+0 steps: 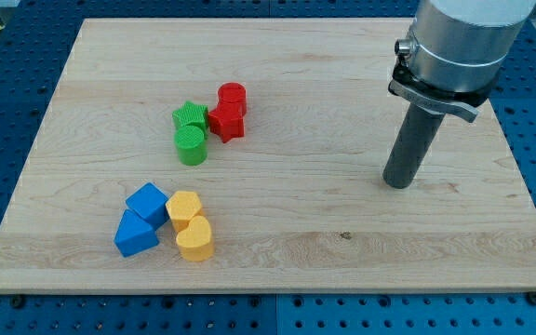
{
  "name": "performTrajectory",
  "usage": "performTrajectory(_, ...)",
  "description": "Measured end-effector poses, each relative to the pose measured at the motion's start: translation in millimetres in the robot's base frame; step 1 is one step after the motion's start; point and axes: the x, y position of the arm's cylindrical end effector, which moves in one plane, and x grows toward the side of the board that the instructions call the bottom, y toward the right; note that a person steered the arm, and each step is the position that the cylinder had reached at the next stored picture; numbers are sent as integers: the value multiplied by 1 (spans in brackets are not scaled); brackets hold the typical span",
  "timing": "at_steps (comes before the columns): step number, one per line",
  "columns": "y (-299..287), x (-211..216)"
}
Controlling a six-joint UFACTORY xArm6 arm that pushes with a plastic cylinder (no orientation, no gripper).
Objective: Point at the green circle
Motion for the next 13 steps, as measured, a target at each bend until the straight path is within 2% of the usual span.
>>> performTrajectory(1, -5, 0)
performTrajectory(2, -45, 0)
performTrajectory(4, -63, -2)
performTrajectory(7, -124, -22)
performTrajectory(9, -206, -2)
performTrajectory(11, -284, -7)
performTrajectory(13, -290, -13)
